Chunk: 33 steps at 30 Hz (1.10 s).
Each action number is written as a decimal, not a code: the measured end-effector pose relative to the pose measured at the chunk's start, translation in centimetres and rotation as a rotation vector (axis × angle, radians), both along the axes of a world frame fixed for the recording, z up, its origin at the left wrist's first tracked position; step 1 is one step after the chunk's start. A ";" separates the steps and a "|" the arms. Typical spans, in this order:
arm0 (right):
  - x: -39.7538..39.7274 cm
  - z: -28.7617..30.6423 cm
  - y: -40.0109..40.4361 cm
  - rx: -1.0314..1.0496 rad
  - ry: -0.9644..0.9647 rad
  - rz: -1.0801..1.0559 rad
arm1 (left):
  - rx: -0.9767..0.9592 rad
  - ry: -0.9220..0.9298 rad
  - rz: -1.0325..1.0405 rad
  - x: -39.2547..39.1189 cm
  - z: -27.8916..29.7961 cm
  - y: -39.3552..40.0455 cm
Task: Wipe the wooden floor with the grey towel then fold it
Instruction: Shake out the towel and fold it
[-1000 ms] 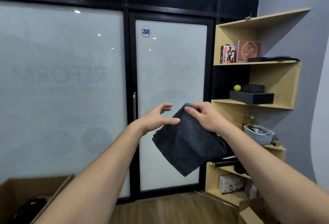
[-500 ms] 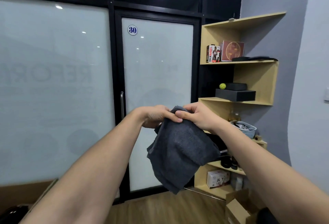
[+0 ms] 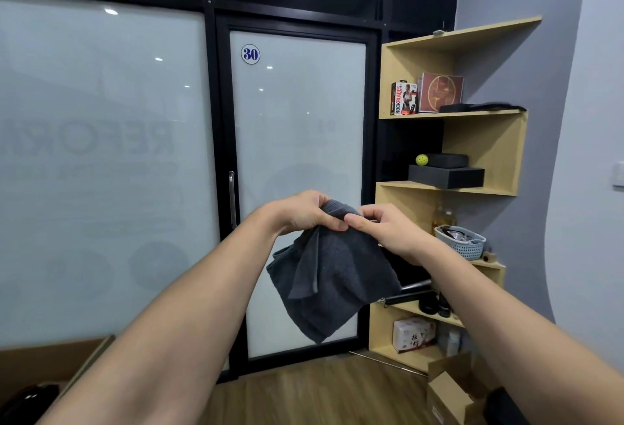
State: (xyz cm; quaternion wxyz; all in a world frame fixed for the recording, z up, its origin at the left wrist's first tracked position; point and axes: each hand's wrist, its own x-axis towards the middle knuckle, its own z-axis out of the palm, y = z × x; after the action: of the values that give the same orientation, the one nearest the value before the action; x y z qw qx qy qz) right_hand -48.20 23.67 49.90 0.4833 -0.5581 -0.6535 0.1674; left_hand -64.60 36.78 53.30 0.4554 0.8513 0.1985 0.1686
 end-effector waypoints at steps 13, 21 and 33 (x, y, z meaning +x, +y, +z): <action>4.7 -1.5 -1.8 -0.221 -0.225 -0.052 | -0.165 -0.333 0.210 -3.5 -1.1 2.1; 4.7 3.1 -1.0 -0.021 -0.338 -0.213 | -0.060 -0.280 0.248 -4.4 -1.9 2.6; 4.5 2.1 0.6 -0.070 -0.119 -0.222 | -0.050 -0.216 0.298 -5.4 -1.2 2.8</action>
State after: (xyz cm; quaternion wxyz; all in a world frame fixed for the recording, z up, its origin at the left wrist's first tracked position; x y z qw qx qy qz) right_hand -43.73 24.29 51.99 0.4396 -0.6522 -0.6090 0.1023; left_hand -69.96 39.55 52.12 0.4651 0.7779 0.2766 0.3195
